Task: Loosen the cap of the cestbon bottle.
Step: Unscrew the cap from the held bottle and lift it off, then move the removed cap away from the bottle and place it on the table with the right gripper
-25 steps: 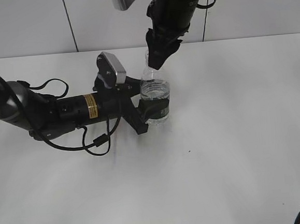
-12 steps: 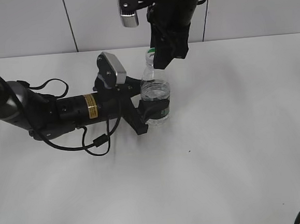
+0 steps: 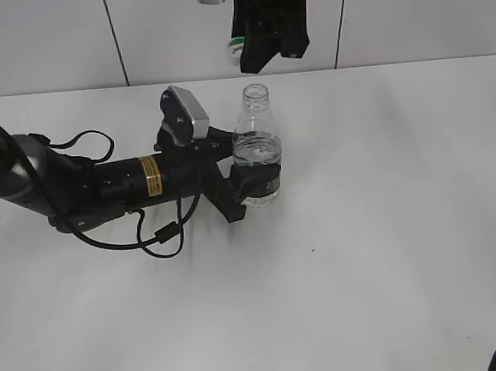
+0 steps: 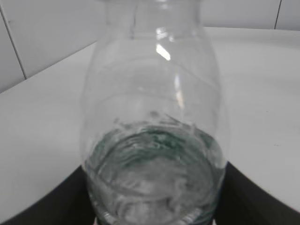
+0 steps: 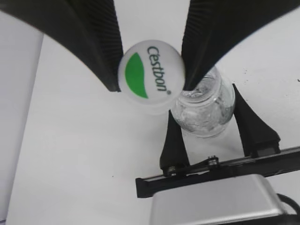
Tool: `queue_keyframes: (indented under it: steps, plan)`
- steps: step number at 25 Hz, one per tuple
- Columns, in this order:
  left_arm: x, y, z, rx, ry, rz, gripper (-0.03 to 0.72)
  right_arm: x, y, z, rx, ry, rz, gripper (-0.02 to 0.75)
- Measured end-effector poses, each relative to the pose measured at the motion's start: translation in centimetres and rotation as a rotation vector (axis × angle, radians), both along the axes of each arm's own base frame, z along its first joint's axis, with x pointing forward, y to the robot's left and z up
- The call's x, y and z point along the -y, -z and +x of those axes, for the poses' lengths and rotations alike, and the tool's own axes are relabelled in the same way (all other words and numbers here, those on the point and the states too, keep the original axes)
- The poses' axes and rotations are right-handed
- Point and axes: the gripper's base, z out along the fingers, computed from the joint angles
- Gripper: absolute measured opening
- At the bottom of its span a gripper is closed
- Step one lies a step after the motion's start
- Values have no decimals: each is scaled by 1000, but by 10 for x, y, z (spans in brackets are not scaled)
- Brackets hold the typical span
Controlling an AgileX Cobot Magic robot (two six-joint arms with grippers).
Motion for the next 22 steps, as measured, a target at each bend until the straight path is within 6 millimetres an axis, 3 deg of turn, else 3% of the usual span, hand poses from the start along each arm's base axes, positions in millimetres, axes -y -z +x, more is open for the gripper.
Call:
queue_keyframes:
  steps: [12,19,22]
  plan:
    - [0,0,0,0,0,1,416,7,-20,-3,5,161,26,296]
    - [0,0,0,0,-1,2,416,29,-31,5,-23,373,69,296]
    - [0,0,0,0,-1,2,416,49,-31,15,-52,496,96,296]
